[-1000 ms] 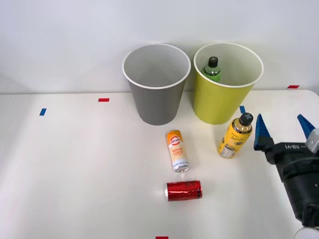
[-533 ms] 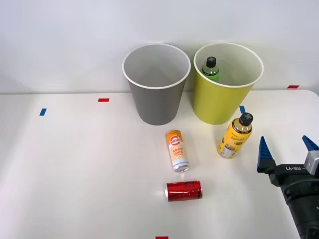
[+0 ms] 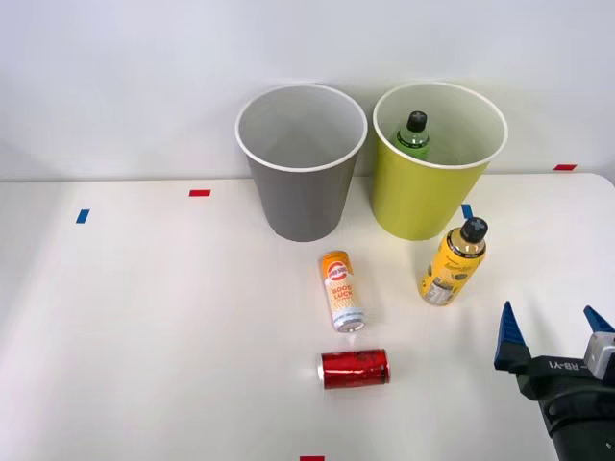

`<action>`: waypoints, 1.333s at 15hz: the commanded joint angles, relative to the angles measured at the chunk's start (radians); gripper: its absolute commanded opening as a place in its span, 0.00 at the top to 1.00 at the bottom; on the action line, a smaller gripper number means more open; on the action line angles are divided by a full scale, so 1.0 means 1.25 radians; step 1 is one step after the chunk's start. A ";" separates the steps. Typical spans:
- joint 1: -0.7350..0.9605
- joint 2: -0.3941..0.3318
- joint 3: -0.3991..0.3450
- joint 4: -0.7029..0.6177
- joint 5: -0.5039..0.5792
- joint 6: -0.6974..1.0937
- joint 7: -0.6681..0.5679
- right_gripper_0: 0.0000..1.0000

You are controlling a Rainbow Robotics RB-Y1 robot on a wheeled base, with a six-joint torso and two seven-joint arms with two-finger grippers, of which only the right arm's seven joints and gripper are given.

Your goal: Put cans in the gray bin, plastic bottles in the light green bin

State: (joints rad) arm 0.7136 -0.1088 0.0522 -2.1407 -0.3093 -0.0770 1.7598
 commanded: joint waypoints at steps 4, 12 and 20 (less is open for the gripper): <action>0.088 0.027 0.042 0.023 0.168 -0.086 -0.268 0.00; 0.137 0.044 0.067 0.109 0.222 -0.272 -0.192 0.00; 0.210 0.053 0.113 0.139 0.241 -0.351 -0.330 0.00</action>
State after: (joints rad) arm 0.9812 -0.0471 0.1879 -2.0001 -0.0049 -0.4808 1.3427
